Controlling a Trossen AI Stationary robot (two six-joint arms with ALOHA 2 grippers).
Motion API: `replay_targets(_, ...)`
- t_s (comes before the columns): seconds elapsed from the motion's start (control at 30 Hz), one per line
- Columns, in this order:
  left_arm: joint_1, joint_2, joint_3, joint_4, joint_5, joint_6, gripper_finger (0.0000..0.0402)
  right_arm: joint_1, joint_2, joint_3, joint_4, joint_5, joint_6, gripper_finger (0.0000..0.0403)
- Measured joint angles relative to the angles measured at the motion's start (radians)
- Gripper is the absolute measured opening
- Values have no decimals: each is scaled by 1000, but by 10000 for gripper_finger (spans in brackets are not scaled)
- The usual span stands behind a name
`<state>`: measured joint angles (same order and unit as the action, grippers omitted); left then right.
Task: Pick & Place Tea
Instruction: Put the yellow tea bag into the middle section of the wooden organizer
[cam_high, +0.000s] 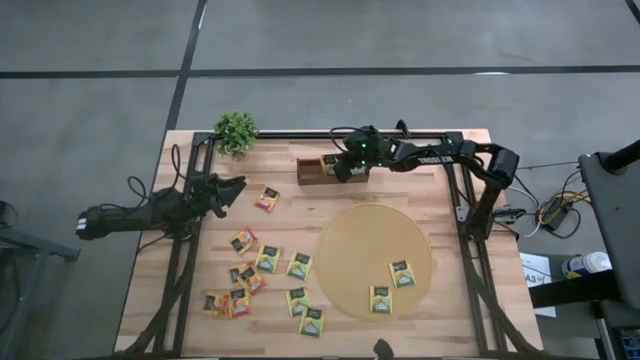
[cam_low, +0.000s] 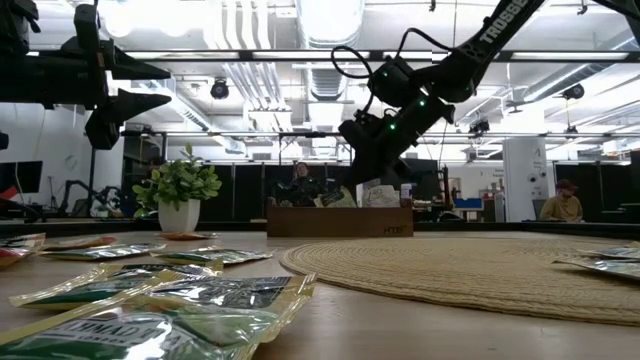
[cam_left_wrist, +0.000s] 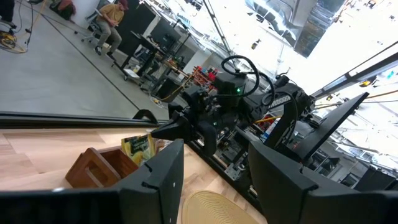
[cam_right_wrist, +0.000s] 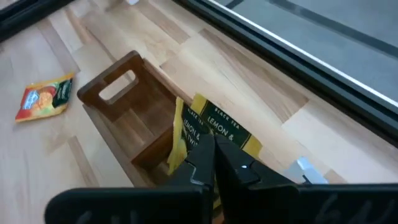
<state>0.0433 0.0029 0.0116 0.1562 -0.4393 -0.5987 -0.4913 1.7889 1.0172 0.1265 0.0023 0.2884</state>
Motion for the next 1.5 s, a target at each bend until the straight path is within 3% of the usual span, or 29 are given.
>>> replay_targets(0.77,0,0,0,0,0,0,174,-11,2,23,-22,49,-38,13)
replay_targets(0.93,0,0,0,0,0,0,174,-11,2,28,-96,42,-84,50)
replay_targets(1.2,0,0,0,0,0,0,174,-11,0,48,-176,38,-119,141)
replay_targets(1.5,0,0,0,0,0,0,174,-10,-3,156,-261,-70,-264,201)
